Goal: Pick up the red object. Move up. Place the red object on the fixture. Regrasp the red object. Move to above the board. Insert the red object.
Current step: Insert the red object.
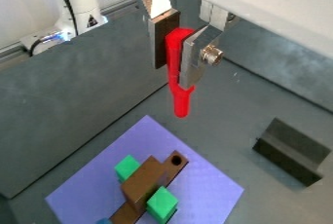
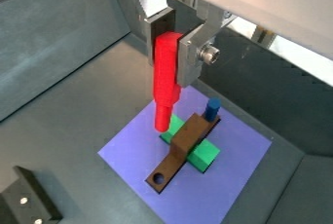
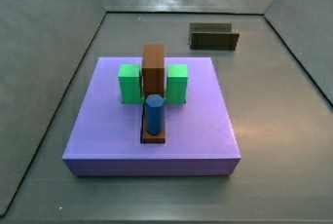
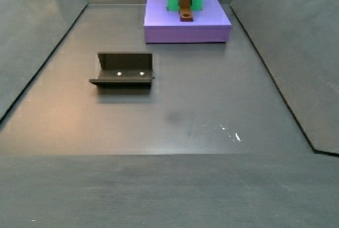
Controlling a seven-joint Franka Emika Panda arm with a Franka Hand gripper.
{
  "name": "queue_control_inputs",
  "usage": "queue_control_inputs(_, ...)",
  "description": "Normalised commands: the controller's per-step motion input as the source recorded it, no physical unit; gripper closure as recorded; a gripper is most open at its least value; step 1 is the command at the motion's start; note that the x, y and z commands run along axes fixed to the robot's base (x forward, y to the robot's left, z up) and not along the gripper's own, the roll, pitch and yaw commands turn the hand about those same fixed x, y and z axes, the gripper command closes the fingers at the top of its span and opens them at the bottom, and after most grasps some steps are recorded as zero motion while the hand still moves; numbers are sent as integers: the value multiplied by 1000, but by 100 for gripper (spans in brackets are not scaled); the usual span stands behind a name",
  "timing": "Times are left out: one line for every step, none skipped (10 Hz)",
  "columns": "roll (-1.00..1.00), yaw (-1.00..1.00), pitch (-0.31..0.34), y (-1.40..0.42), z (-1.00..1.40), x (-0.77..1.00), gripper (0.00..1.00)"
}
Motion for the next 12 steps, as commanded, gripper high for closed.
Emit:
queue_control_inputs(-126, 0, -1, 20, -71, 0, 100)
queue_control_inputs(-156, 3, -26, 46, -77, 0, 100)
queue_control_inputs(-213, 0, -36, 103, -177, 0, 100)
queue_control_inputs(-326, 0, -90, 251, -303, 0, 100)
queue_control_inputs(-430, 0, -99, 311, -291, 0, 100)
queue_control_inputs(-444, -20, -113, 286, -260, 0, 100)
queue_control_inputs(-450, -29, -114, 274, -249, 0, 100)
queue_control_inputs(-436, -6, -99, 303, -286, 0, 100)
queue_control_inputs(-409, 0, -91, 306, -346, 0, 100)
queue_control_inputs(-241, -26, -90, 151, -674, -17, 100)
queue_control_inputs(-219, -26, -94, 120, -723, -60, 100)
queue_control_inputs(-161, 0, -124, 80, -766, -200, 100)
